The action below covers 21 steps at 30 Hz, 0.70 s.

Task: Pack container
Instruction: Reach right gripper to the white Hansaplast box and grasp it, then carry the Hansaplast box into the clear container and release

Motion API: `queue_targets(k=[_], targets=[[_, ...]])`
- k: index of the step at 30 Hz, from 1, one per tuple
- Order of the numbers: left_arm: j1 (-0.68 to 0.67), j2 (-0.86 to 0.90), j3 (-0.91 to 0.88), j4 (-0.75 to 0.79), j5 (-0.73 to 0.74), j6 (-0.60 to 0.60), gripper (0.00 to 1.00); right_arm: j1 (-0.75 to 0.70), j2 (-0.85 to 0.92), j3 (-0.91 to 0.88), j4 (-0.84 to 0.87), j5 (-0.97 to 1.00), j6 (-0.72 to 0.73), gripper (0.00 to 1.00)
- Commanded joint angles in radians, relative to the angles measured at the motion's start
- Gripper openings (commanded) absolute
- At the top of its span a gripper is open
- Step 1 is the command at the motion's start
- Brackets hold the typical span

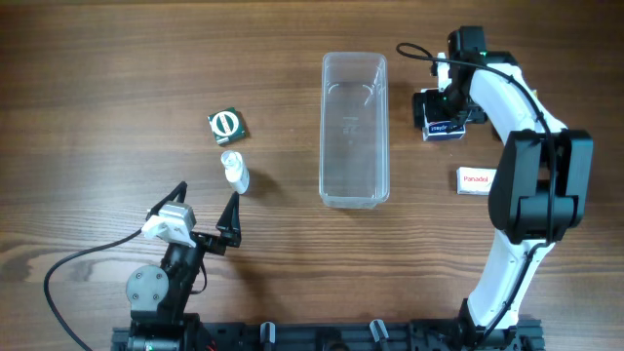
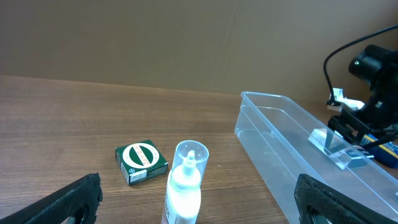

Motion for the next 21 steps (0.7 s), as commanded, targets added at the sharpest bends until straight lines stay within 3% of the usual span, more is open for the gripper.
queue_targets(k=[1, 6, 12, 15, 21], targets=[[0.008, -0.006, -0.006, -0.002, 0.008, 0.02, 1.0, 0.005, 0.034, 0.018, 0.008, -0.004, 0.008, 0.99], [0.008, -0.006, -0.006, -0.002, 0.008, 0.02, 1.0, 0.005, 0.036, 0.018, 0.007, 0.007, 0.016, 0.91], [0.008, -0.006, -0.006, -0.002, 0.008, 0.02, 1.0, 0.005, 0.036, 0.018, 0.007, 0.071, 0.038, 0.9], [0.008, -0.006, -0.006, -0.002, 0.008, 0.02, 1.0, 0.005, 0.036, 0.018, 0.007, 0.071, 0.039, 0.81], [0.008, -0.006, -0.006, -0.002, 0.008, 0.02, 1.0, 0.005, 0.03, 0.019, 0.006, 0.07, 0.067, 0.76]])
